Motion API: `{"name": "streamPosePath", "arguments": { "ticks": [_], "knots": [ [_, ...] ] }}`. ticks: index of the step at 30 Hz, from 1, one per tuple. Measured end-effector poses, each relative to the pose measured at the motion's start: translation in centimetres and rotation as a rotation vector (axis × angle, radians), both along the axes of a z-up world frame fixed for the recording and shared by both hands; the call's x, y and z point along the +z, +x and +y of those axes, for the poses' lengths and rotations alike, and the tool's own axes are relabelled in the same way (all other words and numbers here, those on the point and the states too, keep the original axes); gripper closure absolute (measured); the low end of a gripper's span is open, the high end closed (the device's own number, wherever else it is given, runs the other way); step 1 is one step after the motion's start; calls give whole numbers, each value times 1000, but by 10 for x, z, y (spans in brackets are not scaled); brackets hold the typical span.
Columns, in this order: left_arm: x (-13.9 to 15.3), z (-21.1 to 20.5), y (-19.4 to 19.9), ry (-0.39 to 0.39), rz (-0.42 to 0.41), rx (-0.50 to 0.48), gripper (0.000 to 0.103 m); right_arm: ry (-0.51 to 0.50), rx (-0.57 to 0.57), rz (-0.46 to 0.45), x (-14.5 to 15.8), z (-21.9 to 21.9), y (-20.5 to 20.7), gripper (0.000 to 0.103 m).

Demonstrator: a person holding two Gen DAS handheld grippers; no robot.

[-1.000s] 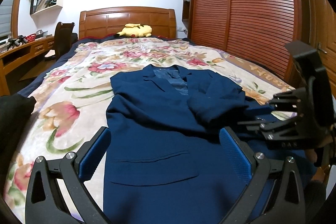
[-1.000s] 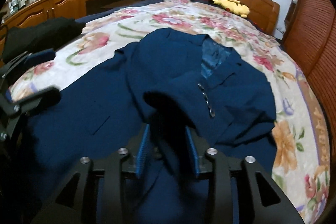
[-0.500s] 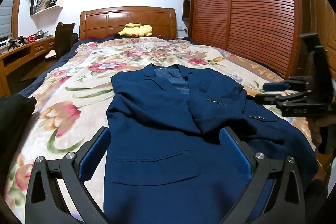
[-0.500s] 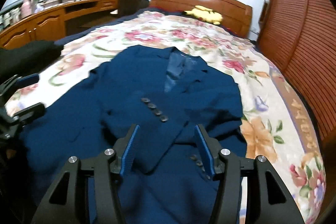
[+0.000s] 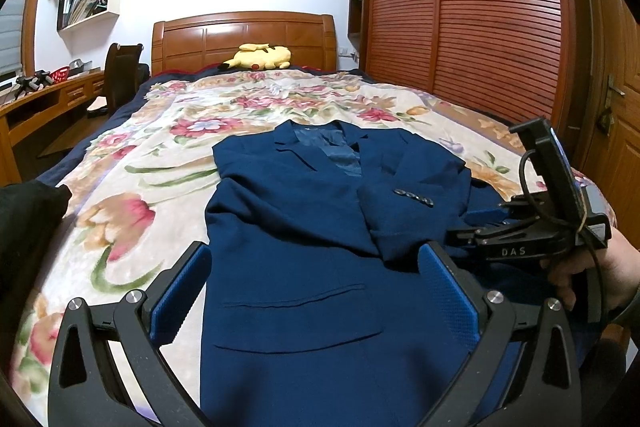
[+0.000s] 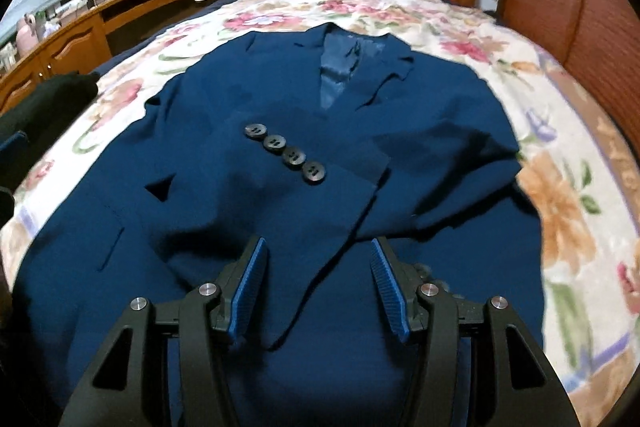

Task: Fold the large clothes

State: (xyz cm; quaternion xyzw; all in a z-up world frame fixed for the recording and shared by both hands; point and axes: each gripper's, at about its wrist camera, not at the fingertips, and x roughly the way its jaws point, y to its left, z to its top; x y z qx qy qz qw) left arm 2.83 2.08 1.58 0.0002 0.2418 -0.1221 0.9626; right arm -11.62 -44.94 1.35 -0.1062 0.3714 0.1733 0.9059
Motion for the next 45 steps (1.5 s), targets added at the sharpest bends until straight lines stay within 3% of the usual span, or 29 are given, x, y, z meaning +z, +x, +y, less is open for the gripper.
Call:
{"name": "streamPosePath", "arguments": {
  "ticks": [3, 7, 8, 10, 12, 17, 25, 37, 39, 43, 45],
  "knots": [
    [1, 1, -1, -11, -1, -6, 0, 11, 48, 61, -10, 4, 10, 47],
    [1, 3, -3, -7, -5, -3, 0, -18, 52, 41, -11, 6, 12, 49],
    [1, 3, -3, -7, -5, -3, 0, -16, 58, 38, -11, 6, 12, 53],
    [1, 3, -3, -5, -5, 0, 0, -30, 74, 16, -10, 7, 7, 78],
    [2, 4, -4, -4, -6, 4, 0, -37, 87, -23, -3, 7, 0, 94],
    [2, 9, -5, 3, -10, 16, 0, -29, 93, -149, 21, 8, -17, 98],
    [-1, 41, -13, 14, -4, 68, 0, 2, 199, -254, 44, 39, -63, 98],
    [-5, 80, -24, 4, 4, 145, 0, 37, 362, -215, 24, 96, -97, 97],
    [-6, 85, -25, 2, 3, 151, 0, 42, 367, -208, 23, 95, -98, 90],
    [-6, 90, -26, -1, 4, 155, 0, 64, 359, -229, 34, 82, -100, 51],
    [-6, 90, -26, 1, 1, 154, 0, 78, 340, -238, 39, 74, -104, 50]
  ]
}}
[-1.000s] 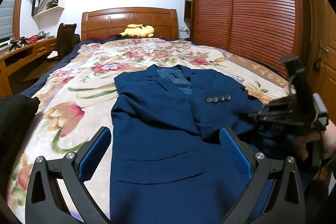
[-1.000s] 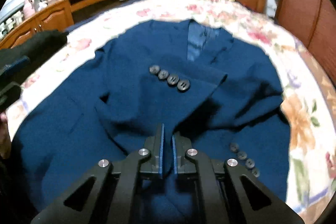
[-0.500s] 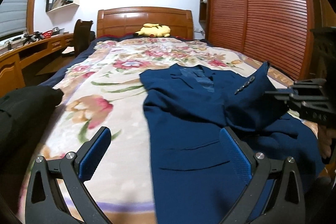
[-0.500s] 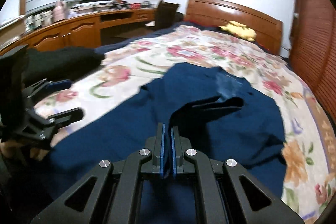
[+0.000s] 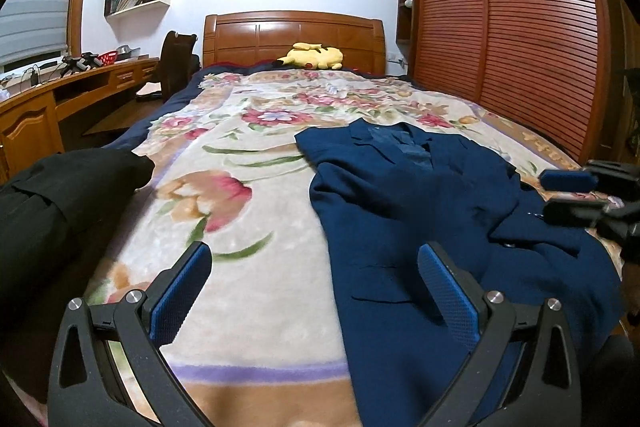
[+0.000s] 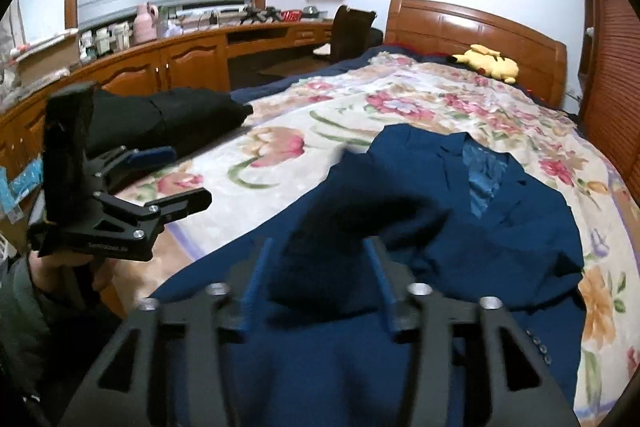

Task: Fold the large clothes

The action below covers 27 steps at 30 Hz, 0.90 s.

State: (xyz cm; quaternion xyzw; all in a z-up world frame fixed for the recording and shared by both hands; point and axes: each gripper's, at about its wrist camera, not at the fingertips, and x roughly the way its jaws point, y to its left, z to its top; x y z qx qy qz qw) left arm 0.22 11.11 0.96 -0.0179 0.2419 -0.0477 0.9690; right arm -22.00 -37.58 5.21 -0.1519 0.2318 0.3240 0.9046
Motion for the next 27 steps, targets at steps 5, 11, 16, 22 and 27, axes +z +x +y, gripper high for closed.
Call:
{"name": "streamPosePath", "arguments": {
  "ticks": [5, 11, 16, 22, 27],
  "knots": [
    [-2, -2, 0, 3, -4, -12, 0, 16, -110, -17, 1, -35, -9, 49],
    [-5, -12, -1, 32, 11, -40, 0, -60, -290, -2, -20, -83, 7, 50],
    [-4, -23, -7, 30, 28, -90, 0, -85, -389, 27, -34, -113, 32, 50],
    [0, -34, -15, 40, 63, -146, 0, -135, -425, 64, -50, -115, 68, 50],
    [4, -44, -13, 50, 98, -134, 3, -159, -404, 114, -59, -116, 97, 50]
  ]
}}
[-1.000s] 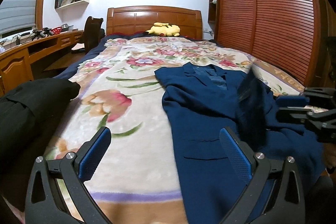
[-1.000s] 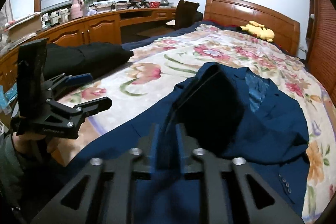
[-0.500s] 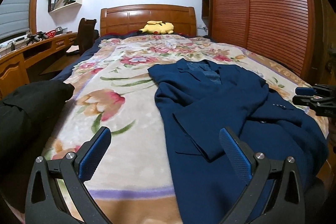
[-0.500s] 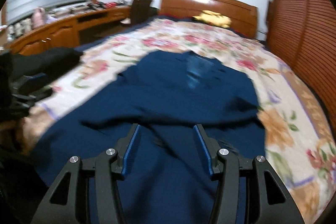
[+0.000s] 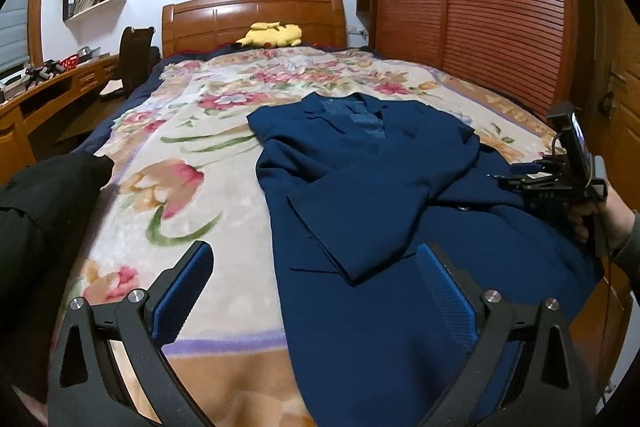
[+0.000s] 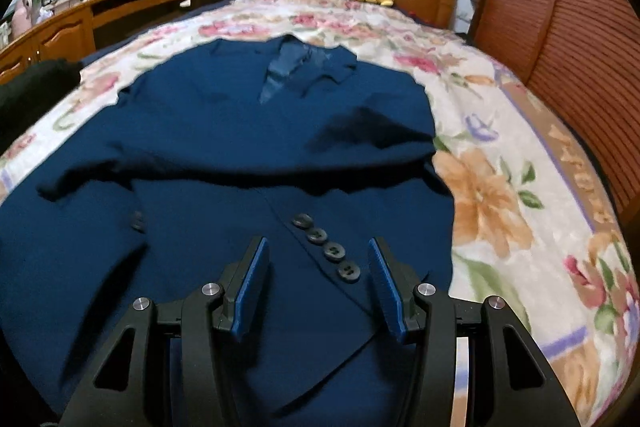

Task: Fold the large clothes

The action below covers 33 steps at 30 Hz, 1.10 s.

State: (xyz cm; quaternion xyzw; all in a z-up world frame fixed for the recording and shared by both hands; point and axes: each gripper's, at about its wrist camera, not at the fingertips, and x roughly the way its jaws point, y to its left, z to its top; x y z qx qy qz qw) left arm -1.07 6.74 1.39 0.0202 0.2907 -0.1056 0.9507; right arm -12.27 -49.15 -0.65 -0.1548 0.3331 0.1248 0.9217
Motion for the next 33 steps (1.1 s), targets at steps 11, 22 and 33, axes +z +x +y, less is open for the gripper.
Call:
{"name": "streamPosePath", "arguments": {
  "ticks": [11, 22, 33],
  "knots": [
    [-9, -24, 54, 97, 141, 55, 25, 70, 67, 36, -16, -9, 13, 50],
    [-30, -26, 132, 93, 246, 91, 32, 103, 74, 20, -19, -16, 4, 49],
    [-65, -36, 165, 94, 364, 55, 30, 110, 70, 18, -19, -15, 3, 49]
  ]
}}
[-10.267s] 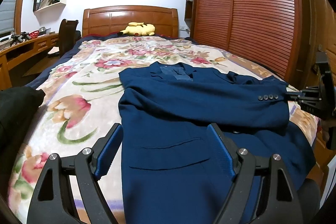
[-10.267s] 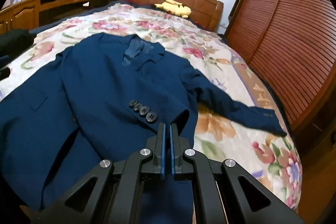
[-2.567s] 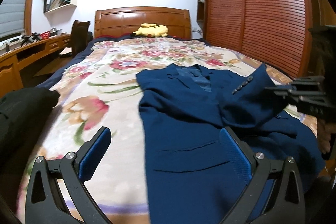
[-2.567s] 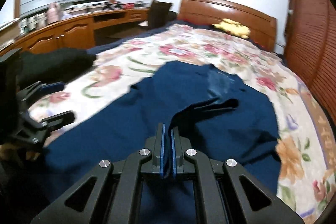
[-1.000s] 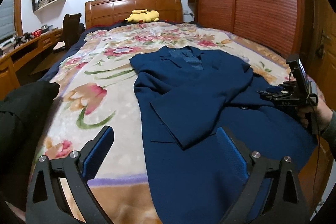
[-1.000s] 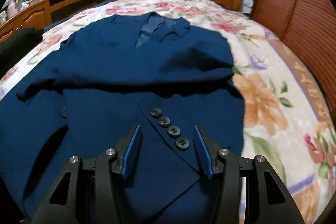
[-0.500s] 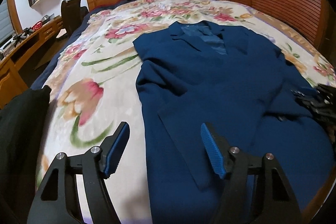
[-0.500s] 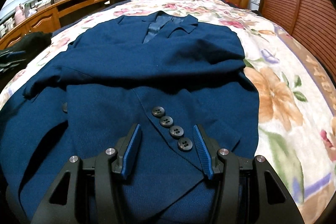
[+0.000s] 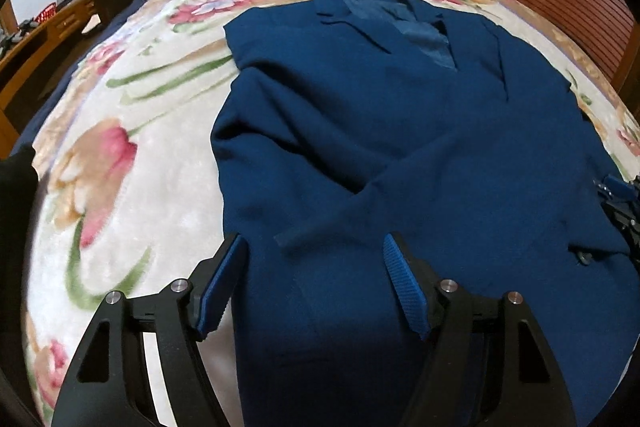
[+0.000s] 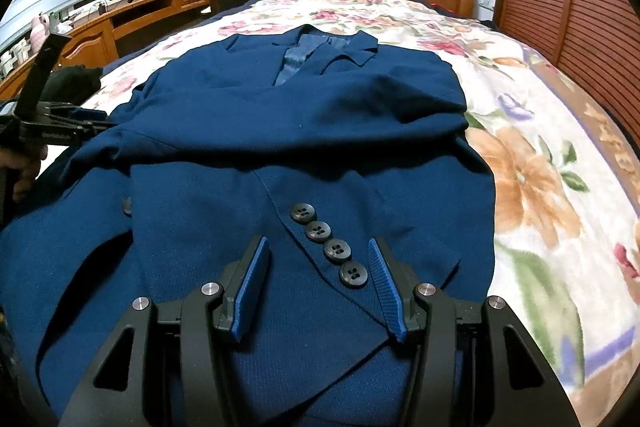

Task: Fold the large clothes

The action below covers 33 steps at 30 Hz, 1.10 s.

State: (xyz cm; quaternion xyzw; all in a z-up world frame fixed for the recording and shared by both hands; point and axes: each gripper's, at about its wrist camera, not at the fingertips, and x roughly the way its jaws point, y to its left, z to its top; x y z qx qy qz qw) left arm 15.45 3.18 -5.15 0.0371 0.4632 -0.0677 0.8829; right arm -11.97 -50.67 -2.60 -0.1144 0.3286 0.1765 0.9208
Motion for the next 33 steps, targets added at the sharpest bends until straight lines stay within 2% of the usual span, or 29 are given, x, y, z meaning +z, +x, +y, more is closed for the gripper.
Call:
{"name": "streamPosePath", "arguments": {
  "ticks": [3, 6, 8, 10, 12, 13, 14, 16, 22, 26, 33],
  "knots": [
    [-3, 4, -1, -37, 5, -5, 31, -9, -2, -2, 0, 1, 0, 49],
    [-2, 3, -2, -65, 3, -35, 49, -15, -5, -10, 0, 2, -1, 49],
    [0, -2, -4, -41, 3, -45, 56, -20, -5, -14, 0, 2, -2, 49],
    [4, -7, -9, -13, -5, -50, 78, -19, -5, -10, 0, 2, -1, 49],
    [11, -8, -16, 47, -38, -27, 97, -20, -5, -10, 0, 2, -1, 49],
    [16, -7, -21, 51, -54, -20, 100, -22, -6, -10, 0, 2, -1, 49],
    [23, -5, -29, 20, -68, -23, 102, -26, -8, -13, 0, 3, -2, 49],
    [34, -4, -43, -21, -90, -46, 102, -40, -12, -15, 0, 4, -2, 49],
    [65, -14, -89, -23, -173, -104, 102, -88, -34, -30, 3, 8, -6, 50],
    [81, -25, -121, -73, -225, -158, 102, -62, -47, -53, 17, -2, -25, 49],
    [84, -59, -177, -130, -259, -291, 102, -19, -58, -113, 54, -27, -72, 49]
  ]
}}
